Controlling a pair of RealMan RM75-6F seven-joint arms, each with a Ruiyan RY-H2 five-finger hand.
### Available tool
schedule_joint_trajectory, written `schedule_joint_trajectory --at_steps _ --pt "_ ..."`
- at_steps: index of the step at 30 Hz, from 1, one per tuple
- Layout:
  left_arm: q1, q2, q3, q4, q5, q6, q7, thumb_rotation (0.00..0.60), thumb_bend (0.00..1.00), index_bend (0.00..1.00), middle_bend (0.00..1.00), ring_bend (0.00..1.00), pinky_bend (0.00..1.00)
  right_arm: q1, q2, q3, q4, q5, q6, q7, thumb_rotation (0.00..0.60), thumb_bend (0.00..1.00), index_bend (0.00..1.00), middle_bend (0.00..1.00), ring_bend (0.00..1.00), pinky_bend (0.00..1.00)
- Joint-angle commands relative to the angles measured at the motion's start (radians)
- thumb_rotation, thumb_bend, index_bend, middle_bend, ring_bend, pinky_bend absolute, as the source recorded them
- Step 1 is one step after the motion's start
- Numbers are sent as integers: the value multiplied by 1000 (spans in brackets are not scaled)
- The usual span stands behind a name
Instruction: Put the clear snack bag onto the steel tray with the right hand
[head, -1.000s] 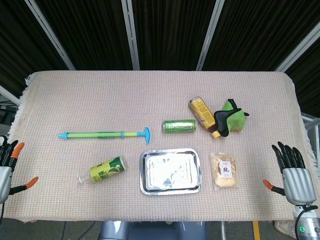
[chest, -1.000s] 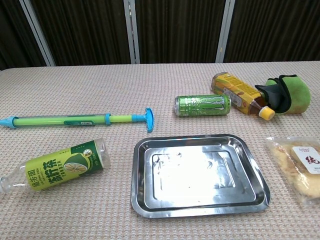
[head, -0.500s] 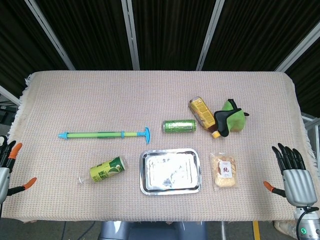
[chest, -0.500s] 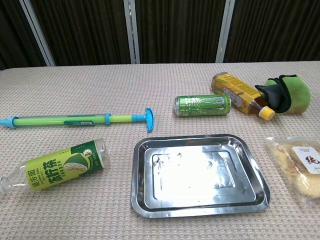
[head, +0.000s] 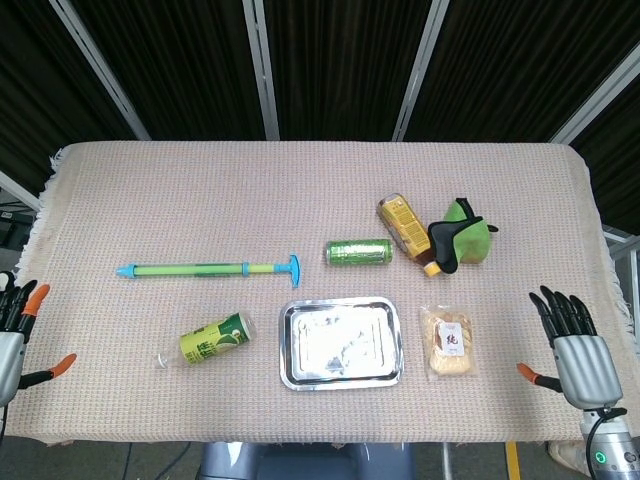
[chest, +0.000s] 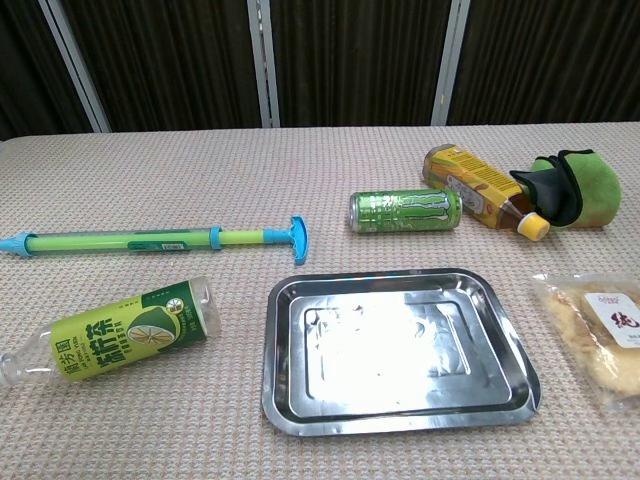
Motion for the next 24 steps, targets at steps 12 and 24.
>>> schedule_joint_trajectory --at_steps 12,24 --pt "-8 -10 -3 21 14 1 -13 486 68 59 0 0 0 168 31 -13 -69 -2 -295 -29 600 6 0 0 0 37" --pt "-6 -12 -2 32 5 -6 -27 487 66 59 0 0 0 272 -56 -31 -34 27 -484 -92 600 6 0 0 0 37"
